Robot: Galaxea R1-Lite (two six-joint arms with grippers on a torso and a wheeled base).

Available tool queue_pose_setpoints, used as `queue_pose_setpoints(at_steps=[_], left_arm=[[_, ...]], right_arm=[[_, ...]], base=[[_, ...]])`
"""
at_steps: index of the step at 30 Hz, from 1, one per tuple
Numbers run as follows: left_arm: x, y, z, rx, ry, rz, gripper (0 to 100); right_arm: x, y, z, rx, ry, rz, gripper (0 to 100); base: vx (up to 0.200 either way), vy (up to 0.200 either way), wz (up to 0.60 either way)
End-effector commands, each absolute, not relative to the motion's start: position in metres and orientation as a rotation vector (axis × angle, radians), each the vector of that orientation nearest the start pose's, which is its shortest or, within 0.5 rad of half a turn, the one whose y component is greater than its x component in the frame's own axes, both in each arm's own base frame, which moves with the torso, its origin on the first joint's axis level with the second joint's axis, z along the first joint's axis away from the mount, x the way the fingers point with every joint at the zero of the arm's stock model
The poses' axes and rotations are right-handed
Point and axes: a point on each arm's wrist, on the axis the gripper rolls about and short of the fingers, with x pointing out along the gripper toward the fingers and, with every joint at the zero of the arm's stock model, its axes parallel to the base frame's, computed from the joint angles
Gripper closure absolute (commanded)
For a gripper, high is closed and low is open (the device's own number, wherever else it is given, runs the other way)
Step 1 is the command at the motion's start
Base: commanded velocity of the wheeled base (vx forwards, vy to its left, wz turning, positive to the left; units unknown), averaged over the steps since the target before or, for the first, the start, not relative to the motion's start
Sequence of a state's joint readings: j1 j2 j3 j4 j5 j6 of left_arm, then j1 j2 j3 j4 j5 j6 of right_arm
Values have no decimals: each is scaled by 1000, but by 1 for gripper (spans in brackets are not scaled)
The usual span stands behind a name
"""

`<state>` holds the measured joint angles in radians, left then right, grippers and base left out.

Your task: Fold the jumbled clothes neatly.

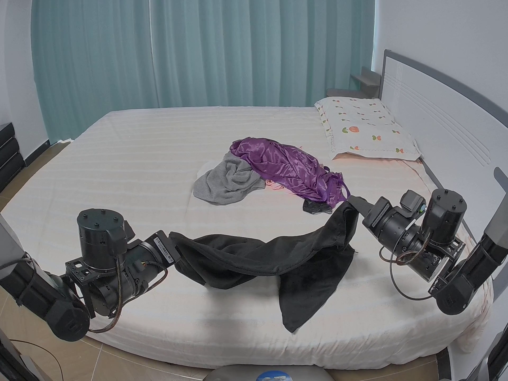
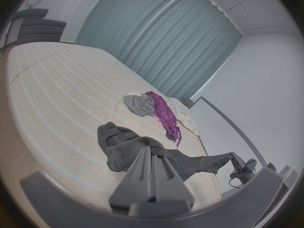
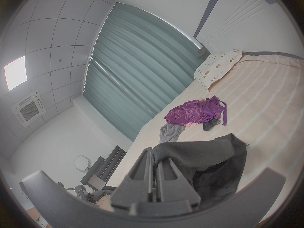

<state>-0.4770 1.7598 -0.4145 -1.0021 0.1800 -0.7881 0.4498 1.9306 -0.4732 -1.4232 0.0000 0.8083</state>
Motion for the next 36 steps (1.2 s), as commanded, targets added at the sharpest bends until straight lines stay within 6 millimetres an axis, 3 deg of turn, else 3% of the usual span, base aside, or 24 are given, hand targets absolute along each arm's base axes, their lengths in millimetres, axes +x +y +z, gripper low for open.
queue_pose_setpoints(at_steps=[1,36], left_arm=[[237,-118,109,-668,413,-152,100],[237,-118,109,-666,412,-149,100]], right_arm=[[273,132,113,787,211,412,100],[278,127,115,796,180,405,100]], base=[[0,200,0],[0,200,0]])
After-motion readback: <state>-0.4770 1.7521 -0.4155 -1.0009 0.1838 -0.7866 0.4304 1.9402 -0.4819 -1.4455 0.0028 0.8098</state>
